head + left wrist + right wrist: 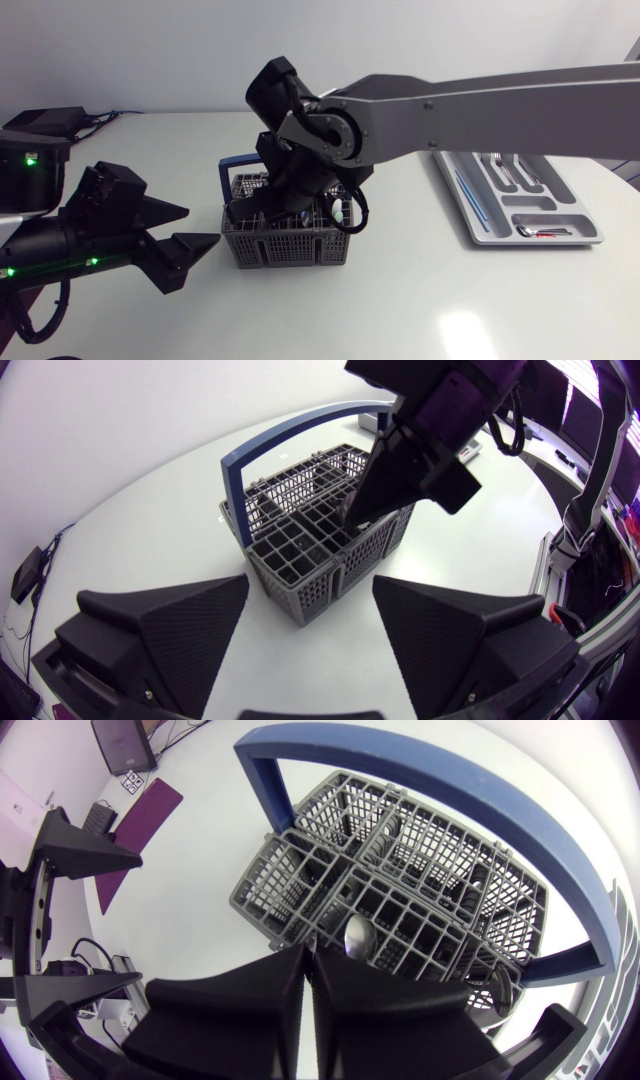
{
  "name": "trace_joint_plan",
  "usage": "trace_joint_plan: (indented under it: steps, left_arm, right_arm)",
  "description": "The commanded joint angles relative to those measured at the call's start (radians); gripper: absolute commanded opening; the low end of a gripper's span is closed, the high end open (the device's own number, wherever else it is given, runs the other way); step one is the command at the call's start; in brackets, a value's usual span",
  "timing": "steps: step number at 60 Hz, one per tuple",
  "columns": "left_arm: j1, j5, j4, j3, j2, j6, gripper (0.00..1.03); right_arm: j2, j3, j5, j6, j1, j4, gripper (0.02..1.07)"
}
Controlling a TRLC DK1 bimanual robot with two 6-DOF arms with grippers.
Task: Unload the cutlery basket into the drawer organizer.
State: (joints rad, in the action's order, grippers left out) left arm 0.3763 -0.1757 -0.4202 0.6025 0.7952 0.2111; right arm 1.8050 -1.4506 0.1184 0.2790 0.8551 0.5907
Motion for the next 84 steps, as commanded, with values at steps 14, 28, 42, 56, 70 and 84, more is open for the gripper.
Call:
trace_joint_plan:
  steps: [14,28,42,56,70,84]
  left_arm:
    - [0.013,-0.002,0.009,-0.021,0.013,0.017,0.87]
    - [0.015,-0.002,0.001,-0.018,0.013,0.016,0.87]
    - [0.016,-0.001,-0.052,0.042,0.055,-0.038,0.87]
    - [0.013,0.001,-0.092,0.106,0.079,-0.099,0.87]
    - [0.015,0.010,-0.134,0.146,0.118,-0.141,0.90]
    - [0.082,0.071,-0.172,0.186,0.191,-0.177,0.99]
  right_arm:
    - [-0.105,0.035,0.075,-0.012,-0.033,0.008,0.08]
    - [-0.196,0.049,0.138,-0.011,-0.070,0.015,0.08]
    - [-0.303,0.053,0.173,-0.017,-0.108,0.072,0.08]
    - [-0.400,0.084,0.184,-0.040,-0.153,0.124,0.08]
    - [-0.492,0.107,0.230,-0.061,-0.228,0.179,0.08]
    - [-0.565,0.173,0.230,-0.139,-0.366,0.242,0.08]
